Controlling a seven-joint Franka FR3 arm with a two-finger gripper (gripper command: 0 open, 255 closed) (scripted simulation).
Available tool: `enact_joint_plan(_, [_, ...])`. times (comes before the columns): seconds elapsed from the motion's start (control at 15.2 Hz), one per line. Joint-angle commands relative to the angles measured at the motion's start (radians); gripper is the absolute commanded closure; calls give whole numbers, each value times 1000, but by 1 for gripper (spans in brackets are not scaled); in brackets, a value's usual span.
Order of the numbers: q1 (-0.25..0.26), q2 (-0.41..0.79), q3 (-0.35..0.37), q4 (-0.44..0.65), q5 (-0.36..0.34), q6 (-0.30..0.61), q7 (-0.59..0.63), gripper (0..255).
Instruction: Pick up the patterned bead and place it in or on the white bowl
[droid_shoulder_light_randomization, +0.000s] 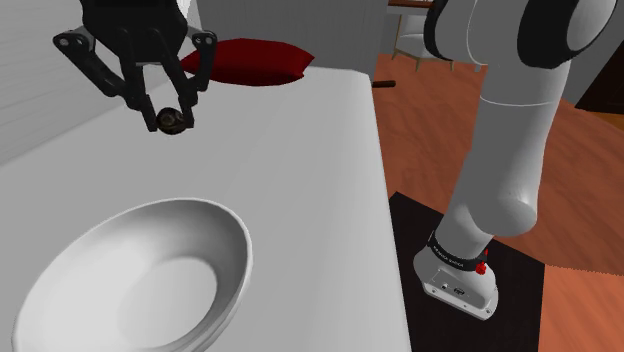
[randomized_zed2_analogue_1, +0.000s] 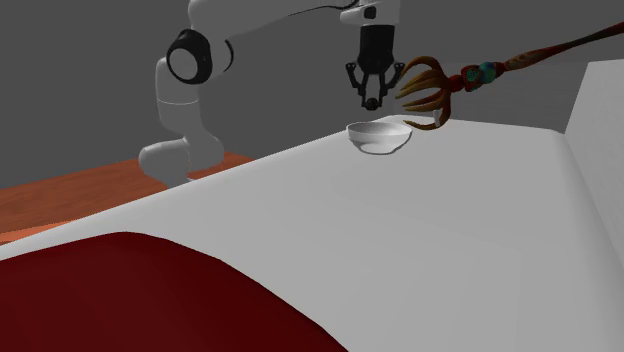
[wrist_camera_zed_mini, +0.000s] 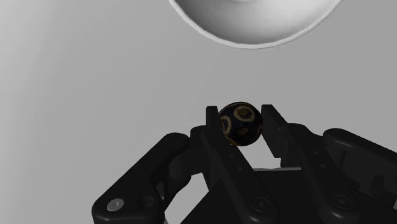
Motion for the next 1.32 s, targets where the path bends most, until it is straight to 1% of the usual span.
enact_joint_plan(0.0, [54, 28, 16, 39, -24, -20, 58, 255])
enact_joint_plan(0.26, [178, 100, 37, 130, -83, -58, 166, 255])
enact_joint_plan(0.4, [254, 146, 41, 195, -121, -86, 219, 255])
enact_joint_plan(0.53, [343, 202, 39, 280, -166, -122, 266, 255])
enact_joint_plan(0.59, [373, 221, 36, 311, -180, -135, 279, 255])
enact_joint_plan(0.86, [291, 156, 50, 145, -126, -33, 277, 255])
enact_joint_plan(1.25, [215, 91, 60, -33, -74, 88, 267, 255])
